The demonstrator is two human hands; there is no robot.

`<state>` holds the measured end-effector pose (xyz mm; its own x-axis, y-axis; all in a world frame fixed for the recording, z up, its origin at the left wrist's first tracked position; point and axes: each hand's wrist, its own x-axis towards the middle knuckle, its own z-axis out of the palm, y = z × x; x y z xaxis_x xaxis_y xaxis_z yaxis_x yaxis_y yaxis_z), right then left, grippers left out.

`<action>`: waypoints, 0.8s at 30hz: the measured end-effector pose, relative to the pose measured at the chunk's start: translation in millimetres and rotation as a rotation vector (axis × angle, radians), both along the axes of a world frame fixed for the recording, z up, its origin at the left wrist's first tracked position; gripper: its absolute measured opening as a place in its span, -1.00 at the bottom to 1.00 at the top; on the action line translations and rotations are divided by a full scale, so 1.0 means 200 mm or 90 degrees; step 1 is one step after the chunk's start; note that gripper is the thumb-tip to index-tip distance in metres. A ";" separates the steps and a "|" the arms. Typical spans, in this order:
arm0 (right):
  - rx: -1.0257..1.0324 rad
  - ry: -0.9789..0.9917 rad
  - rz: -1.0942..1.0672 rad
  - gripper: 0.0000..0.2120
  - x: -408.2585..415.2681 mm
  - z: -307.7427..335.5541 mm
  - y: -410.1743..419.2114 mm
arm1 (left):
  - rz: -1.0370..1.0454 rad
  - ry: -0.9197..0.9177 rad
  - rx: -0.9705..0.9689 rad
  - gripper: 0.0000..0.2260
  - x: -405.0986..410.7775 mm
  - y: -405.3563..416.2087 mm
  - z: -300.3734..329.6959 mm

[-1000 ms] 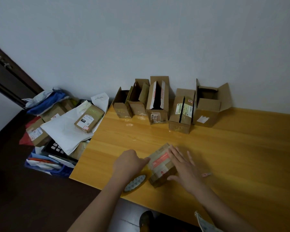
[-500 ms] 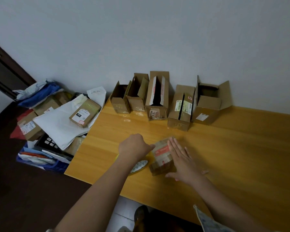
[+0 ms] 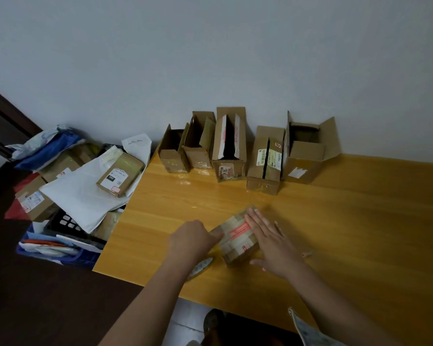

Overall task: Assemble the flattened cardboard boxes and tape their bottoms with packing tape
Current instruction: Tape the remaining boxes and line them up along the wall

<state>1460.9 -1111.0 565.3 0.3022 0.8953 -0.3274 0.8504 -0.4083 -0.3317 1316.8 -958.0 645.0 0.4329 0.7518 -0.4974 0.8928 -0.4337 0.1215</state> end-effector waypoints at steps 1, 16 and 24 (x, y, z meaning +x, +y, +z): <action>0.004 -0.001 -0.002 0.15 0.00 0.00 0.00 | 0.014 0.004 -0.023 -0.48 -0.02 0.01 -0.02; -0.006 -0.007 0.011 0.10 0.00 -0.02 0.03 | 0.111 -0.087 -0.109 -0.41 -0.17 0.04 -0.27; -0.067 -0.135 0.036 0.12 -0.06 0.05 0.09 | 0.110 -0.099 -0.130 -0.51 -0.17 0.02 -0.34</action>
<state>1448.0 -1094.0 576.1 0.3241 0.8772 -0.3543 0.9193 -0.3804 -0.1007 1283.2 -953.2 577.0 0.3907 0.7123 -0.5831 0.9149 -0.2301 0.3318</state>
